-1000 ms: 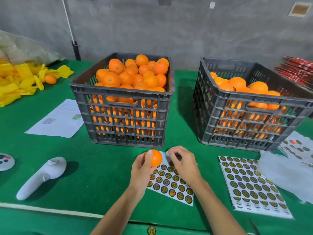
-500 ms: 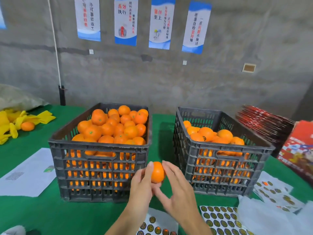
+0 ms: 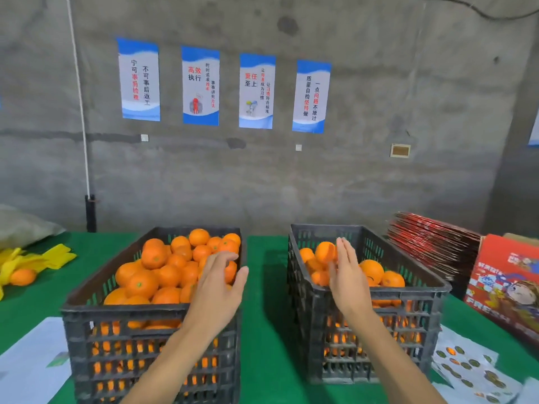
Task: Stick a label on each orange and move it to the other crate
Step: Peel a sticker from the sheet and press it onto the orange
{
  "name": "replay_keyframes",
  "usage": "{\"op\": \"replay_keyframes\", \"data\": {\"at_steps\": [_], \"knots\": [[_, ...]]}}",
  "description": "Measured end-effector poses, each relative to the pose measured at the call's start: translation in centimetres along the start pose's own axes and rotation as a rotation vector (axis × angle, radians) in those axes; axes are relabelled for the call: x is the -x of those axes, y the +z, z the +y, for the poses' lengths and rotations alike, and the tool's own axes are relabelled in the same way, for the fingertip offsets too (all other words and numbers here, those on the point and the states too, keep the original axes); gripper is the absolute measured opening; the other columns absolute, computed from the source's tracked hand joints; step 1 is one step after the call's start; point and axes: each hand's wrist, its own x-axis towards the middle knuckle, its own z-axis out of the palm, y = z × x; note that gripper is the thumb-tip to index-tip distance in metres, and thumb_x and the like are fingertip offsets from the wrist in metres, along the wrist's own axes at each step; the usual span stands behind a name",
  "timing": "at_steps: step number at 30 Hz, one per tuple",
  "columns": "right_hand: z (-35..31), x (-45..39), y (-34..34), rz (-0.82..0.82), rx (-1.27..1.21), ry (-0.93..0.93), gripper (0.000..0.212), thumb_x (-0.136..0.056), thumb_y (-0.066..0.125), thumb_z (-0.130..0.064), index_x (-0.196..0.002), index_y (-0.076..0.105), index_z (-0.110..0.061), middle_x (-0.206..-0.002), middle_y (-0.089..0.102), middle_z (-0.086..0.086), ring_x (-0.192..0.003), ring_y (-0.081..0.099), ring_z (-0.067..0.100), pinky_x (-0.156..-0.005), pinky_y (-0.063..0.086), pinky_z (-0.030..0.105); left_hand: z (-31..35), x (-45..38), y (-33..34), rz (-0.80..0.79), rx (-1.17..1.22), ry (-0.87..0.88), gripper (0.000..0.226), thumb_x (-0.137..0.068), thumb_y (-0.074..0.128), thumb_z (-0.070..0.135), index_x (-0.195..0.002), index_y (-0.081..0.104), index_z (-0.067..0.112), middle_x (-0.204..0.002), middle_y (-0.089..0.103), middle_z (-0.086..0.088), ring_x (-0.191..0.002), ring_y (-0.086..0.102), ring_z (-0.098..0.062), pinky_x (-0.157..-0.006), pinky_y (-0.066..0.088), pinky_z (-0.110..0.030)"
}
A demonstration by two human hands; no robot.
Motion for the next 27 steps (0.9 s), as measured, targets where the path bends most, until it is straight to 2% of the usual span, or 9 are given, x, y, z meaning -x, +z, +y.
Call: {"op": "replay_keyframes", "data": {"at_steps": [3, 7, 10, 13, 16, 18, 21, 24, 27], "knots": [[-0.3, 0.1, 0.8, 0.014, -0.001, 0.035, 0.053, -0.108, 0.045, -0.021, -0.158, 0.031, -0.007, -0.168, 0.021, 0.006, -0.122, 0.060, 0.031, -0.081, 0.054, 0.037, -2.5, -1.1, -2.6, 0.032, -0.189, -0.010, 0.031, -0.097, 0.069, 0.029, -0.125, 0.061, 0.017, -0.125, 0.058, 0.001, -0.123, 0.054, -0.020, -0.103, 0.042, -0.033], [-2.1, 1.7, 2.5, -0.013, -0.057, -0.088, 0.049, -0.103, 0.052, -0.008, -0.151, 0.044, -0.005, -0.164, 0.033, 0.007, -0.126, 0.058, 0.037, -0.080, 0.058, 0.048, -5.5, -2.3, -5.3, -0.019, -0.377, -0.162, 0.051, -0.096, 0.070, 0.029, -0.139, 0.054, 0.008, -0.140, 0.054, -0.012, -0.133, 0.049, -0.032, -0.108, 0.042, -0.044], [-4.1, 2.9, 4.3, 0.007, -0.161, -0.216, 0.044, -0.099, 0.057, -0.002, -0.143, 0.055, -0.004, -0.159, 0.043, 0.007, -0.120, 0.063, 0.034, -0.083, 0.059, 0.045, -7.4, -2.8, -6.6, -0.095, -0.570, -0.296, 0.066, -0.095, 0.070, 0.041, -0.147, 0.046, 0.009, -0.147, 0.048, -0.015, -0.136, 0.044, -0.037, -0.110, 0.039, -0.047], [-6.3, 3.5, 5.8, 0.013, -0.222, -0.267, 0.041, -0.099, 0.059, -0.008, -0.140, 0.059, -0.009, -0.156, 0.046, 0.000, -0.121, 0.063, 0.026, -0.090, 0.058, 0.042, -8.4, -3.3, -8.2, -0.147, -0.757, -0.475, 0.074, -0.090, 0.067, 0.056, -0.148, 0.043, 0.016, -0.151, 0.043, -0.016, -0.141, 0.038, -0.041, -0.113, 0.036, -0.054], [-8.2, 3.5, 6.9, 0.011, -0.250, -0.320, 0.041, -0.100, 0.059, -0.013, -0.140, 0.058, -0.014, -0.156, 0.045, -0.006, -0.120, 0.062, 0.020, -0.093, 0.057, 0.038, -9.5, -4.1, -10.3, -0.226, -0.715, -0.614, 0.075, -0.088, 0.070, 0.044, -0.152, 0.037, 0.024, -0.155, 0.035, -0.018, -0.141, 0.035, -0.044, -0.113, 0.036, -0.056], [-9.5, 3.6, 7.4, 0.013, -0.279, -0.345, 0.040, -0.100, 0.059, -0.014, -0.140, 0.058, -0.014, -0.156, 0.045, -0.007, -0.122, 0.059, 0.015, -0.098, 0.052, 0.032, -10.3, -4.7, -11.4, -0.318, -0.621, -0.637, 0.081, -0.085, 0.073, 0.032, -0.156, 0.034, 0.029, -0.157, 0.031, -0.018, -0.136, 0.045, -0.042, -0.109, 0.044, -0.050], [-11.1, 4.0, 8.0, -0.003, -0.325, -0.376, 0.040, -0.100, 0.059, -0.012, -0.140, 0.058, -0.014, -0.154, 0.046, -0.006, -0.129, 0.055, 0.014, -0.103, 0.047, 0.028, -11.0, -5.4, -11.9, -0.373, -0.621, -0.641, 0.090, -0.083, 0.081, 0.031, -0.158, 0.032, 0.033, -0.158, 0.031, -0.017, -0.135, 0.050, -0.038, -0.106, 0.046, -0.045], [-11.9, 4.4, 8.0, -0.023, -0.368, -0.364, 0.041, -0.101, 0.057, -0.013, -0.142, 0.057, -0.015, -0.154, 0.045, -0.008, -0.134, 0.050, 0.010, -0.106, 0.039, 0.019, -11.8, -6.0, -11.7, -0.327, -0.645, -0.598, 0.082, -0.082, 0.082, 0.029, -0.154, 0.042, 0.030, -0.148, 0.051, -0.013, -0.132, 0.054, -0.034, -0.101, 0.049, -0.044], [-11.7, 5.1, 7.8, -0.039, -0.399, -0.319, 0.042, -0.102, 0.056, -0.013, -0.143, 0.056, -0.017, -0.154, 0.044, -0.010, -0.136, 0.046, 0.006, -0.110, 0.032, 0.015, -11.7, -5.6, -11.4, -0.191, -0.700, -0.499, 0.072, -0.088, 0.076, 0.033, -0.151, 0.043, 0.031, -0.142, 0.050, -0.017, -0.123, 0.058, -0.039, -0.098, 0.053, -0.048]]}}
